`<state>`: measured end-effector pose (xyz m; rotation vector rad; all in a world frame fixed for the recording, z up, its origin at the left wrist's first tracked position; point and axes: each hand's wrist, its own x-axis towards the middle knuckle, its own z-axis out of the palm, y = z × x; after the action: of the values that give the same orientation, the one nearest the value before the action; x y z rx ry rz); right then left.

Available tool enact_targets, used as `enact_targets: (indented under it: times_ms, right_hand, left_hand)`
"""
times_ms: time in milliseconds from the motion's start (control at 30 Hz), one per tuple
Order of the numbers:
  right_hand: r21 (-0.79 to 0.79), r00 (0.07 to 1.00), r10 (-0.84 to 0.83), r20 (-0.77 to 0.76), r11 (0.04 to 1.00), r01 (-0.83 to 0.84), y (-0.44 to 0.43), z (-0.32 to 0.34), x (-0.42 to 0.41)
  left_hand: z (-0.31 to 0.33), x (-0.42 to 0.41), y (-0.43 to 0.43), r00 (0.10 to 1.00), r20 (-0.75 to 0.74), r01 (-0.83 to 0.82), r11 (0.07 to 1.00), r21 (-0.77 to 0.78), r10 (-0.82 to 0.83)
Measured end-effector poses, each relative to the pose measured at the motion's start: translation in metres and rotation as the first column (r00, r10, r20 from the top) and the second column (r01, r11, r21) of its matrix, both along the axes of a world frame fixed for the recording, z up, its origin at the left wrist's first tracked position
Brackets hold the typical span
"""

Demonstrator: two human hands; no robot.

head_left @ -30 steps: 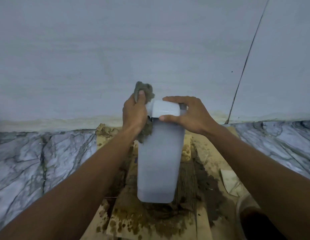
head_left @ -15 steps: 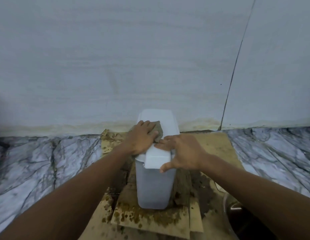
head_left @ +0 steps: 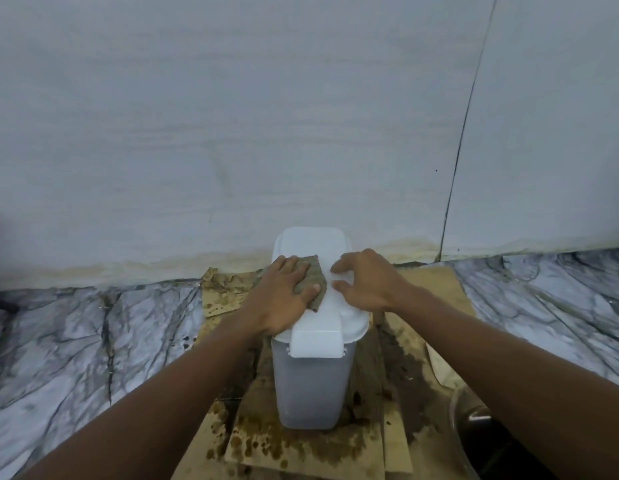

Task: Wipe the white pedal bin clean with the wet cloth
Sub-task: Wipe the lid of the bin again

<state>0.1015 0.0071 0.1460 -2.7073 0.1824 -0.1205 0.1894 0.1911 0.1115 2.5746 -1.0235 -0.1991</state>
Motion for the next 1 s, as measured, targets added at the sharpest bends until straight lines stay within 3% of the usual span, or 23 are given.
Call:
enact_targets:
  times_ms: [167, 300, 467, 600, 833, 1000]
  right_hand:
    - [-0.159, 0.994, 0.042, 0.101, 0.987, -0.026, 0.005, -0.02, 0.021]
    - [-0.064, 0.985, 0.083, 0.15, 0.995, -0.074, -0.002, -0.027, 0.028]
    - [-0.033, 0.989, 0.135, 0.058, 0.991, -0.133, -0.017, -0.028, 0.031]
    - [-0.016, 0.987, 0.152, 0.059, 0.988, -0.152, -0.015, -0.034, 0.027]
    - [-0.141, 0.99, 0.127, 0.06, 0.983, -0.118, 0.0, -0.031, 0.015]
    - [0.01, 0.993, 0.062, 0.102, 0.998, -0.063, -0.012, -0.031, 0.011]
  left_hand:
    - [0.012, 0.047, -0.024, 0.997, -0.073, 0.014, 0.999, 0.043, -0.011]
    - [0.005, 0.109, -0.057, 0.999, 0.032, -0.005, 0.986, 0.166, 0.0]
    - [-0.016, 0.154, -0.085, 0.995, 0.093, -0.048, 0.978, 0.201, 0.03]
    - [-0.009, 0.134, -0.076, 0.997, 0.058, -0.064, 0.985, 0.159, 0.056]
    - [-0.003, 0.063, -0.035, 0.999, 0.027, -0.039, 0.995, 0.087, 0.037]
    - [0.017, -0.031, -0.002, 0.997, 0.06, 0.04, 0.997, 0.07, -0.044]
